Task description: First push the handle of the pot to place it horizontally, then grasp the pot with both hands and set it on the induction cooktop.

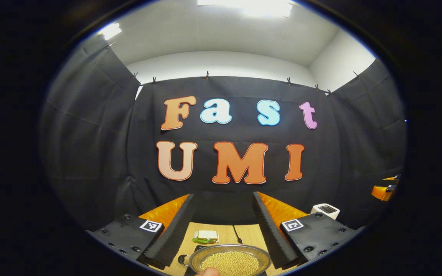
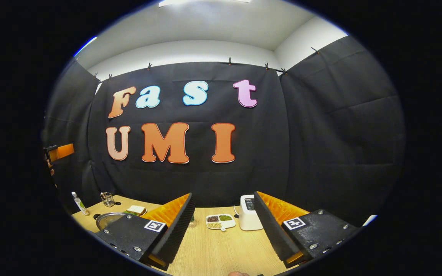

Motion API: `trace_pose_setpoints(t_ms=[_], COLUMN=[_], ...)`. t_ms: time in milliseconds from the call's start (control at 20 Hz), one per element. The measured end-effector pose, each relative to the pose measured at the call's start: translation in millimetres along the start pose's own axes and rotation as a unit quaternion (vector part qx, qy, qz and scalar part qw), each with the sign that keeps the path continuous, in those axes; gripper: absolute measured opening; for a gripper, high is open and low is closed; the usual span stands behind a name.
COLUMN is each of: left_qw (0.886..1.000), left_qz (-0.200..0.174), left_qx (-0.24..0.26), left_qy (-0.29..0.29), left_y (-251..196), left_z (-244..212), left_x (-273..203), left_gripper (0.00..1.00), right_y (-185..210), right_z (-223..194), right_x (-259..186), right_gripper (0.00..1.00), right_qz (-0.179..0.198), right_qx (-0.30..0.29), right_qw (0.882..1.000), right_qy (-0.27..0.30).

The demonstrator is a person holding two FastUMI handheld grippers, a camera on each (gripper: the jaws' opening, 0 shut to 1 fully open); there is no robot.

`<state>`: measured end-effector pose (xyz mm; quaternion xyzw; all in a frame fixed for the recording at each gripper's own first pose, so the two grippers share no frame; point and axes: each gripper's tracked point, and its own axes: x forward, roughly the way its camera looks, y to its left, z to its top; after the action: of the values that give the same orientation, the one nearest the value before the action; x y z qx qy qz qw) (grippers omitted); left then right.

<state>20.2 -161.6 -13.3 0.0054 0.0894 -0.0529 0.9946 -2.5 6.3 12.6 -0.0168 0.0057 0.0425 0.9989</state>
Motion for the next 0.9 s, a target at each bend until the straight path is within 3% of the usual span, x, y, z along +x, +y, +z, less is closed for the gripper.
trace_pose_setpoints(t_ms=[900], left_qw=[1.0], left_qz=[-0.004], left_qx=[0.006], left_qy=[-0.013], left_y=[-4], left_z=[2], left_x=[-14], left_gripper=[0.99], right_y=[-1], right_z=[0], right_x=[-2], right_gripper=[0.96], right_qz=[0.0], right_qx=[0.01], right_qw=[1.0], right_qy=[-0.007])
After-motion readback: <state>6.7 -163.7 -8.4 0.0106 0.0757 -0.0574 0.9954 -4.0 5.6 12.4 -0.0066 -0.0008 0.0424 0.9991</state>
